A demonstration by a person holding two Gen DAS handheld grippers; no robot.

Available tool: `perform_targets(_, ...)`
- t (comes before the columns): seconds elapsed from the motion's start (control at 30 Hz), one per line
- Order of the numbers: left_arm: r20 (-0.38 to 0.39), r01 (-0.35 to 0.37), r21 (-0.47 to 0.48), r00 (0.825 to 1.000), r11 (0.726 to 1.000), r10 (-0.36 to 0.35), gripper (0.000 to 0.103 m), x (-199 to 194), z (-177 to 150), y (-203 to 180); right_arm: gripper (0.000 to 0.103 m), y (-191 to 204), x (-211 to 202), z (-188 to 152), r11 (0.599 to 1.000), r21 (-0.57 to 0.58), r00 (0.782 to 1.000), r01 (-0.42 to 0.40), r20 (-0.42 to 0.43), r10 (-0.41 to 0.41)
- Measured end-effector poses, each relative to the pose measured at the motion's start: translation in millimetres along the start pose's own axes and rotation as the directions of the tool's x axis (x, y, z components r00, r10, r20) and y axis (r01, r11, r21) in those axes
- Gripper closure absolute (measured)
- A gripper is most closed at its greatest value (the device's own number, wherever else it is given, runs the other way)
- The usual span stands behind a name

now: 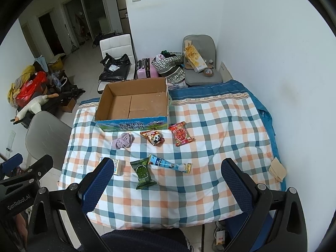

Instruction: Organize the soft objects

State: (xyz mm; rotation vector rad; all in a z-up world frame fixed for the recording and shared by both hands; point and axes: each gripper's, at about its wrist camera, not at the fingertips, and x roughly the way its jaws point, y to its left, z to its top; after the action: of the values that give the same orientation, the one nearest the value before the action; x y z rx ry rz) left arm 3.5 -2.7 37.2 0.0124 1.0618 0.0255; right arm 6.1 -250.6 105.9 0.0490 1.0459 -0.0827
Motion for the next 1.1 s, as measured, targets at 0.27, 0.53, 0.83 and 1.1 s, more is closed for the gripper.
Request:
perform_targets(0.27,0.012,0.001,0.003,1.0,1.0,-0.001,0.0,-2.2,3.0,0.3,0.0,2.7,-4.4,5.3,1.0,0.0,1.0,0.001,0.01,-0.001)
perform_targets(0.53,0.015,0.002,0.003,1.0,1.0,-0.002,0.0,-3.8,3.1,-0.3,0.0,6.8,-8.3,-0.5,1.0,0.001,1.0,-0.001,0.022,0.001)
perform_targets(0.83,0.018,-0.001,-0.005,1.0,1.0,0.001,0.0,4.0,5.7,-1.0,0.0,9.3,11.2,2.7,0.999,0.022,0.999,-0.034,-0.019,0.034)
perform_targets(1.1,-0.168,-0.013,-0.073,0.986,0.997,0.001,0.0,110.0,6.6,16.2,0.0,8.5,130.2,-8.3,0.996,0.046,0.976,-0.078,-0.202,0.086)
